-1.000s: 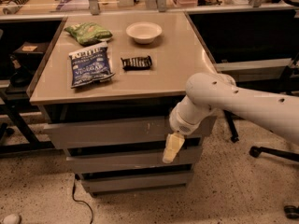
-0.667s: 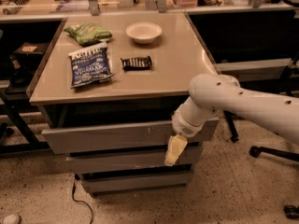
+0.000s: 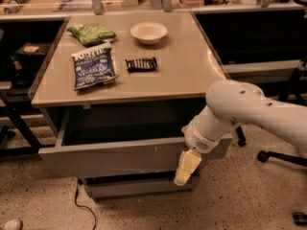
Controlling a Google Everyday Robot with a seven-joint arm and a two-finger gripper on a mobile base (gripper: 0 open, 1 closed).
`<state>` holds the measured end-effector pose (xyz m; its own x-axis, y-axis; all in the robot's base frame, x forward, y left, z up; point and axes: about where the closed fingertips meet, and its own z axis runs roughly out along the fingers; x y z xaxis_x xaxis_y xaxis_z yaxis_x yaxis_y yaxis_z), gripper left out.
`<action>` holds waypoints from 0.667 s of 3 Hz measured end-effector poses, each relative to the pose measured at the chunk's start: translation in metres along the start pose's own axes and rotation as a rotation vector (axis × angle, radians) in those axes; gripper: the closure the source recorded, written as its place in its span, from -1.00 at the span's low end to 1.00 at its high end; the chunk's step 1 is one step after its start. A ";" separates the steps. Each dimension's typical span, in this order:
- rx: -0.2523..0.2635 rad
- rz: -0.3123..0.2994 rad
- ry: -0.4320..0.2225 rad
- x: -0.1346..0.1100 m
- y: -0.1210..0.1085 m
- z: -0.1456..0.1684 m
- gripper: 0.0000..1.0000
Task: Open top drawer
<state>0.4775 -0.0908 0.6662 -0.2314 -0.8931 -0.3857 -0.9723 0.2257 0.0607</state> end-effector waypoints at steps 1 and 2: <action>-0.011 0.055 0.005 0.018 0.040 -0.026 -1.00; 0.003 0.073 0.005 0.023 0.048 -0.038 -1.00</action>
Offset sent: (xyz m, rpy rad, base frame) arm -0.0324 -0.0126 0.0146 -0.0001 0.0242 -0.0342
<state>0.4245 -0.1150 0.6951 -0.3015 -0.8764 -0.3756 -0.9529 0.2909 0.0859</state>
